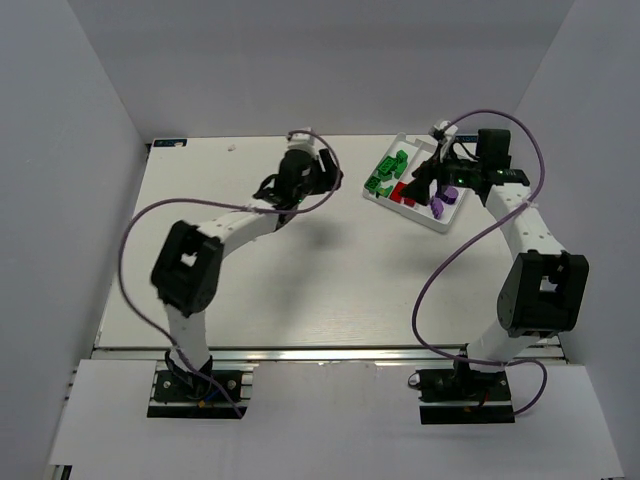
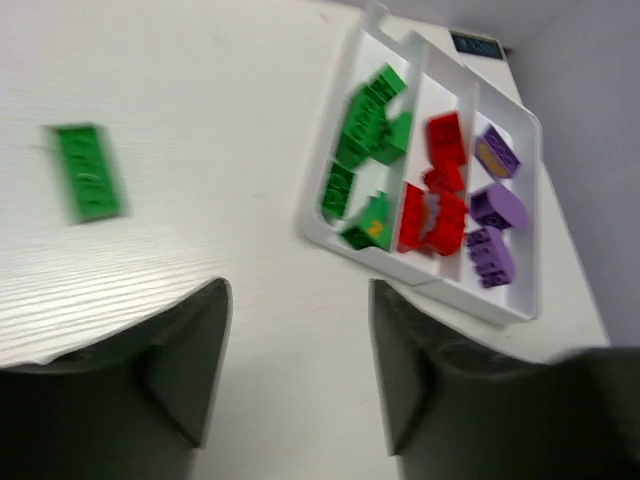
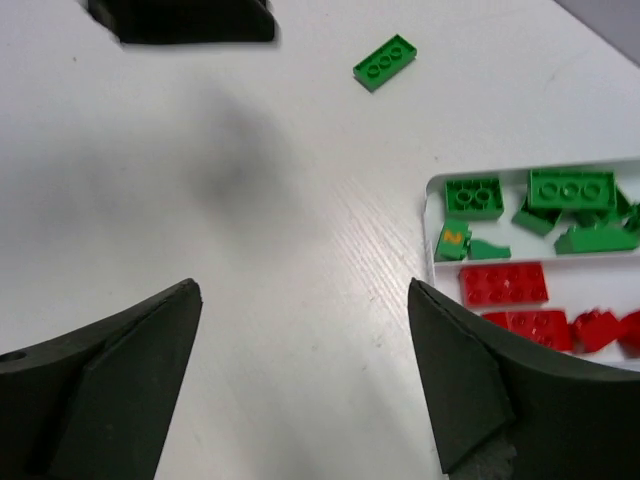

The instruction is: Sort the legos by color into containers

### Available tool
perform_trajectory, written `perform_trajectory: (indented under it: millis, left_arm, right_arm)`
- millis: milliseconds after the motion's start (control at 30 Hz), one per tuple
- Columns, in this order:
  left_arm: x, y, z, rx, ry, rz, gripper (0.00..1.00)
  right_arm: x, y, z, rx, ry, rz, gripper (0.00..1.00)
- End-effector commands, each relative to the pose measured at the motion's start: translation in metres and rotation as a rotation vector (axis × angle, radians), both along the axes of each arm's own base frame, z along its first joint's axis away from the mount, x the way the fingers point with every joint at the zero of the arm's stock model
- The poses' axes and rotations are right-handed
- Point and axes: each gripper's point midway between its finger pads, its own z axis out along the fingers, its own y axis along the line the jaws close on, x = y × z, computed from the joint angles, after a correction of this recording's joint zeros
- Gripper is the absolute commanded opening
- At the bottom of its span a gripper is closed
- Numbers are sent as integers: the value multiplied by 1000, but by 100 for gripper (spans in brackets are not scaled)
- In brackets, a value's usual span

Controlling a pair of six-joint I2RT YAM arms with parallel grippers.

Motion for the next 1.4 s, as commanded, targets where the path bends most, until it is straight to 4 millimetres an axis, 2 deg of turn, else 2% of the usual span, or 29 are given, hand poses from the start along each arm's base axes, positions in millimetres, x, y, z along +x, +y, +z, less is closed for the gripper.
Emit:
perform_trajectory:
  millis: [0, 33, 67, 100, 133, 167, 200, 233, 267, 300, 333, 367, 400, 433, 467, 500, 533, 567, 633, 667, 700, 767, 800, 833, 900, 1000, 1133, 1233, 1367]
  left_arm:
    - [-24, 61, 61, 32, -115, 125, 78]
    - [-40, 78, 34, 96, -56, 143, 83]
    - [-48, 91, 31, 114, -47, 174, 86]
    - [-59, 105, 50, 98, -74, 193, 90]
    - [-68, 116, 46, 101, -57, 208, 92]
    - [-79, 134, 28, 122, -17, 239, 96]
    - [-90, 144, 45, 93, -44, 250, 97]
    - [-98, 152, 42, 95, -25, 260, 97]
    - [-108, 161, 32, 104, -2, 267, 98]
    - [-112, 172, 32, 103, 3, 291, 98]
    - [-126, 182, 37, 101, 8, 305, 98]
    - [-134, 190, 29, 111, 24, 318, 98]
    - [-144, 199, 37, 103, 10, 339, 98]
    - [-150, 203, 37, 92, 13, 353, 98]
    - [-155, 207, 37, 84, 13, 362, 98]
    - [-163, 211, 28, 86, 27, 369, 98]
    - [-170, 217, 35, 59, 15, 391, 98]
    - [-175, 221, 33, 53, 19, 400, 98]
    - [-185, 229, 24, 58, 38, 427, 98]
    - [-189, 234, 30, 45, 25, 439, 98]
    - [-195, 238, 22, 60, 44, 449, 98]
    - [-200, 246, 27, 50, 32, 481, 98]
    - [-204, 248, 24, 55, 44, 489, 98]
    - [-206, 252, 24, 56, 43, 505, 98]
    - [-212, 257, 24, 44, 42, 525, 98]
    - [-216, 261, 22, 27, 40, 541, 98]
    - [-218, 263, 15, 41, 58, 547, 98]
    - [-217, 264, 12, 57, 70, 553, 98]
    - [-218, 265, 12, 58, 71, 560, 98]
  right_arm:
    - [7, 20, 5, -64, -72, 64, 89]
    - [9, 30, 7, -84, -95, 76, 89]
    - [17, 30, 3, -125, -110, 41, 89]
    - [25, 36, 7, -142, -167, 28, 90]
    - [25, 50, 4, -160, -188, 31, 89]
    - [38, 48, 1, -198, -198, -50, 89]
    - [45, 53, 1, -209, -217, -78, 89]
    - [48, 69, 4, -213, -249, -78, 89]
    - [63, 71, 1, -234, -241, -134, 89]
    - [69, 78, 2, -236, -238, -154, 89]
    - [71, 91, -1, -244, -220, -151, 89]
    - [89, 99, 2, -246, -221, -175, 89]
    - [95, 106, 3, -225, -180, -203, 90]
    - [96, 114, -4, -232, -126, -211, 89]
    - [118, 123, 0, -224, -120, -244, 89]
    - [124, 129, 0, -206, -82, -266, 88]
    - [128, 138, -5, -210, -62, -268, 86]
    - [139, 146, -9, -215, -47, -274, 84]
    - [145, 160, -15, -209, -29, -290, 83]
    - [154, 164, -31, -231, -26, -312, 82]
    - [158, 169, -30, -228, -48, -327, 82]
    - [167, 176, -45, -235, -53, -373, 83]
    - [172, 182, -42, -215, -72, -377, 83]
    - [177, 183, -55, -209, -44, -409, 82]
    - [188, 185, -65, -186, -27, -454, 81]
    - [197, 184, -77, -174, -15, -476, 79]
    - [202, 184, -107, -169, 40, -506, 78]
    - [199, 190, -123, -165, 74, -481, 75]
    - [187, 209, -134, -147, 113, -412, 73]
